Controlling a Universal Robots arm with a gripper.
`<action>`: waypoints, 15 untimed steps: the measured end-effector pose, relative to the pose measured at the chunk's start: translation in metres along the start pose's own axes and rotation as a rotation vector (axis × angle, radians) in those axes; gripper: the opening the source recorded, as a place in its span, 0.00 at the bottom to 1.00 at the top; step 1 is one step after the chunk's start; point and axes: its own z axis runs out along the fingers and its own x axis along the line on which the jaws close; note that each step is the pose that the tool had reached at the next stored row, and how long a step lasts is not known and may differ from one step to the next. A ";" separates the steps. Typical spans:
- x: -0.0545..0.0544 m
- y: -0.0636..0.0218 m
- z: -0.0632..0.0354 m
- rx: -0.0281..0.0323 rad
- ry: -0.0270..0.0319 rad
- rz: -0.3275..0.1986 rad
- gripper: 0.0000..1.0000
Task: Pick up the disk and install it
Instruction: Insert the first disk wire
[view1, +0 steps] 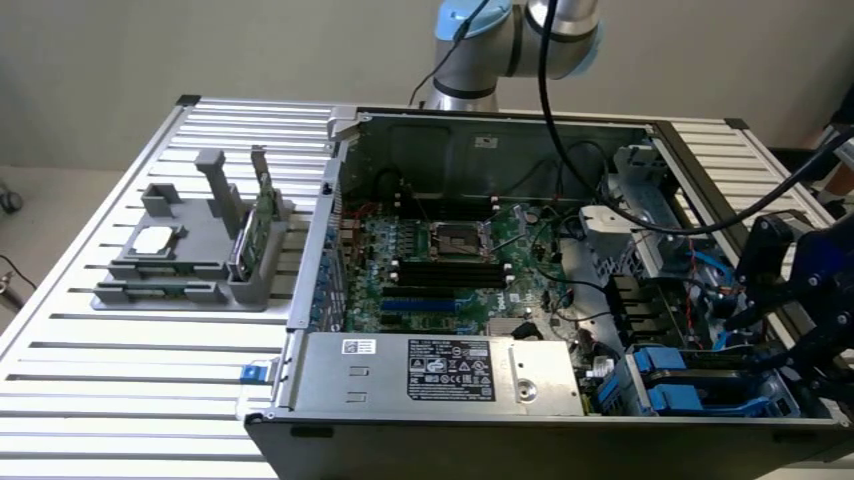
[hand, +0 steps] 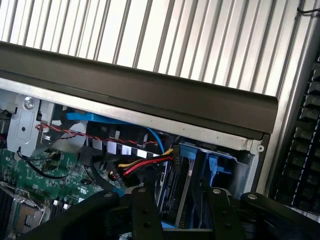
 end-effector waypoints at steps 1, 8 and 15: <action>0.000 0.0000 0.0011 -0.0001 -0.0002 0.000 0.42; -0.001 0.0012 0.0084 0.0000 -0.0002 0.000 0.42; -0.001 0.0023 0.0096 -0.0001 0.0000 0.000 0.27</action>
